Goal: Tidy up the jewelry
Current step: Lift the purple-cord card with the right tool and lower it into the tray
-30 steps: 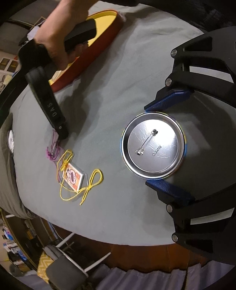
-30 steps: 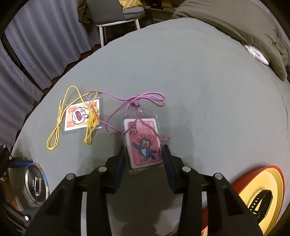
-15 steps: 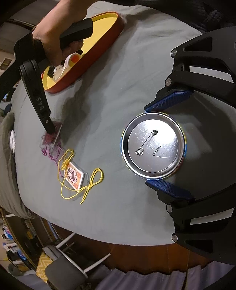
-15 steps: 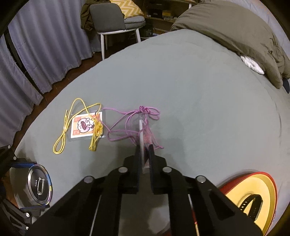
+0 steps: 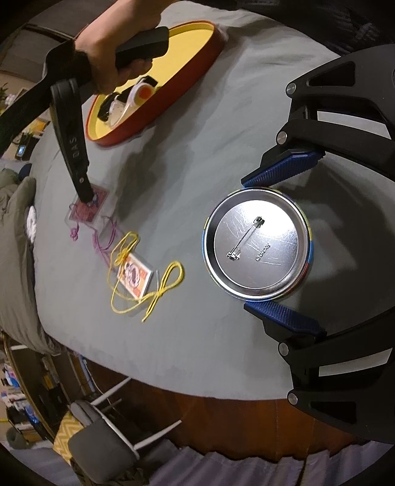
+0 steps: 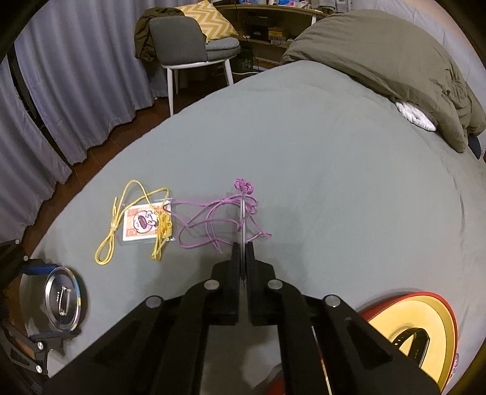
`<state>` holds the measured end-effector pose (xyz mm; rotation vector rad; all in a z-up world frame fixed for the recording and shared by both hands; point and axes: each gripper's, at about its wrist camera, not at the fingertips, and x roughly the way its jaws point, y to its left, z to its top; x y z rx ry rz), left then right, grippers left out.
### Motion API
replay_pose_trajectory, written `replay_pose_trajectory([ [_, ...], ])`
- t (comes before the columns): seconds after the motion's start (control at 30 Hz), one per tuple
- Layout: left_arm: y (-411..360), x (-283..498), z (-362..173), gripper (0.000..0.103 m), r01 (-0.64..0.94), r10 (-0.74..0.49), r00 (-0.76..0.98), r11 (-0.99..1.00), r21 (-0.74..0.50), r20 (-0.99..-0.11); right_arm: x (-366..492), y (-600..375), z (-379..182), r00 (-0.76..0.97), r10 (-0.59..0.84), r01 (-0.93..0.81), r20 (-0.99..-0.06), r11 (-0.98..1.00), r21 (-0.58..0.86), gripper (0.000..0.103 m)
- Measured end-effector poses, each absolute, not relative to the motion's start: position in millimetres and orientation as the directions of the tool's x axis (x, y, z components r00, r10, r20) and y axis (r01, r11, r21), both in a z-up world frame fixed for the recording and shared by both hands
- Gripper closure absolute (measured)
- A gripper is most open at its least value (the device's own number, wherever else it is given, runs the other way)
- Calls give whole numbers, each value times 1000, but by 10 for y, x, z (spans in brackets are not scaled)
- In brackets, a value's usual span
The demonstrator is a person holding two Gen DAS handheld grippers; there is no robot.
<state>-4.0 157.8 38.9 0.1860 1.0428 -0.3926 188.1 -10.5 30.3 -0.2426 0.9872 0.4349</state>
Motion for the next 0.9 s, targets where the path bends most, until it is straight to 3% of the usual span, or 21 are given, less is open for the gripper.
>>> replay_pose_trajectory([
  [0.43,1440,1,648,31,400,-235,500,916,-18,-833,1766,-320,706,538,267,-455,-800,891,-8,99],
  [0.9,553,28,1072,31,503,-307,537,864,6,-786,1472,-1041,1438,657,265,-391,-705,920,-18,99],
])
